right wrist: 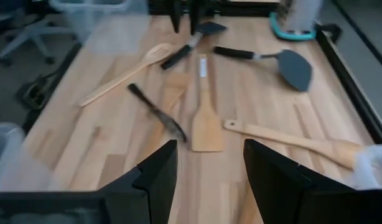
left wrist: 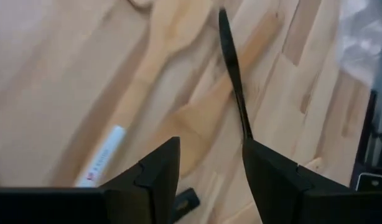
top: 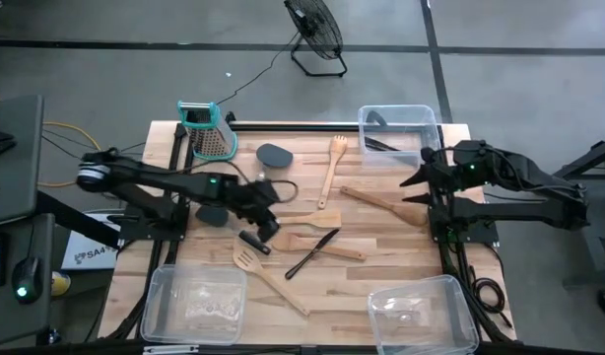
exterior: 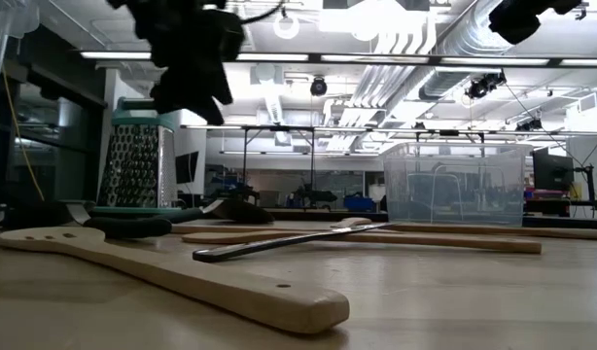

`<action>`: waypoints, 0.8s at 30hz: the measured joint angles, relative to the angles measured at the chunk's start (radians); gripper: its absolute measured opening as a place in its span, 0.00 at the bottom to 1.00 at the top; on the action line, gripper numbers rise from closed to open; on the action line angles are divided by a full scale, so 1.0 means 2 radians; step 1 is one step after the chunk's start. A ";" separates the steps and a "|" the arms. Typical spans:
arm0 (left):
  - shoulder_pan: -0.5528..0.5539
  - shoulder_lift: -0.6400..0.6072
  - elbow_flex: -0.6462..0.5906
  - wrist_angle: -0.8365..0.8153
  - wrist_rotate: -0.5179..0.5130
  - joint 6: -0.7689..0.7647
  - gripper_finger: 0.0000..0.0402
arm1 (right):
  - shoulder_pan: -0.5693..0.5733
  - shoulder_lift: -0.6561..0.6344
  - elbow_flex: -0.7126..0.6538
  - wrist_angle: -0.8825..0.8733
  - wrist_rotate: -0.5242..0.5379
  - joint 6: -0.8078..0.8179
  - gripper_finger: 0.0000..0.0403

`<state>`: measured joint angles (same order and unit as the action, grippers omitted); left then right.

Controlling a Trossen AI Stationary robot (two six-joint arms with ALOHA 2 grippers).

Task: Pick & Place Kitchen Items
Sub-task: Put the black knife into the transparent bin

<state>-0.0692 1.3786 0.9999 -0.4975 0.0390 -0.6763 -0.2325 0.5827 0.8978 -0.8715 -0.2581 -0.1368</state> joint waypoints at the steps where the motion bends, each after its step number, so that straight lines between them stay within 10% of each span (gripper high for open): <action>1: -0.006 0.019 0.016 -0.006 0.000 -0.008 0.43 | 0.000 -0.002 0.000 -0.002 -0.007 -0.008 0.44; 24: -0.061 0.246 0.240 -0.151 -0.050 -0.170 0.43 | 0.000 -0.013 -0.001 -0.008 0.001 -0.039 0.44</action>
<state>-0.1905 1.8711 1.4794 -0.8000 -0.0615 -1.0163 -0.2325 0.5567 0.8960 -0.8867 -0.2562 -0.2147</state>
